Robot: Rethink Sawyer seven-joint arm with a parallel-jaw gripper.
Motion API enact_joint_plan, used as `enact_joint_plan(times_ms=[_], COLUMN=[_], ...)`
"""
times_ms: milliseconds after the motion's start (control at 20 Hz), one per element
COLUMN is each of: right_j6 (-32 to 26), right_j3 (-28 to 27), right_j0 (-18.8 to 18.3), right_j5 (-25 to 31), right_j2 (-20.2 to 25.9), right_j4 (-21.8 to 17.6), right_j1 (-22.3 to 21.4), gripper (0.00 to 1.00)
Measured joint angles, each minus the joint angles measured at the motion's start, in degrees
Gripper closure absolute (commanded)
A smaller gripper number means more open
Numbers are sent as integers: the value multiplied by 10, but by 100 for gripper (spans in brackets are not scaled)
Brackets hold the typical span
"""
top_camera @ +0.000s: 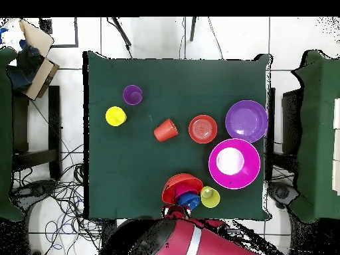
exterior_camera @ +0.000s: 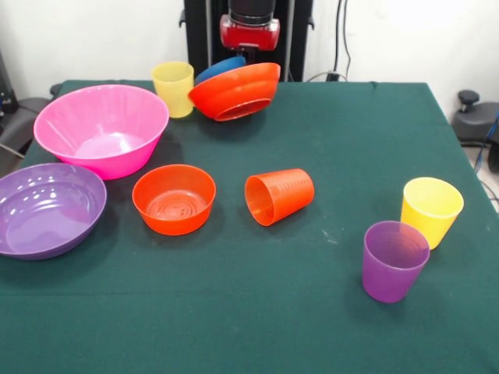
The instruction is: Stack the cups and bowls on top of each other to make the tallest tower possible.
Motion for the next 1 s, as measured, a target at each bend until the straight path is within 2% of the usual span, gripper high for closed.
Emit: enact_joint_plan(times_ms=[400,1000], right_j6=[0,0], right_j3=[2,2], right_j0=[0,-3], right_j5=[0,30], right_j2=[0,10], right_j4=[0,0], right_j1=[-15,-75], gripper=[100,100])
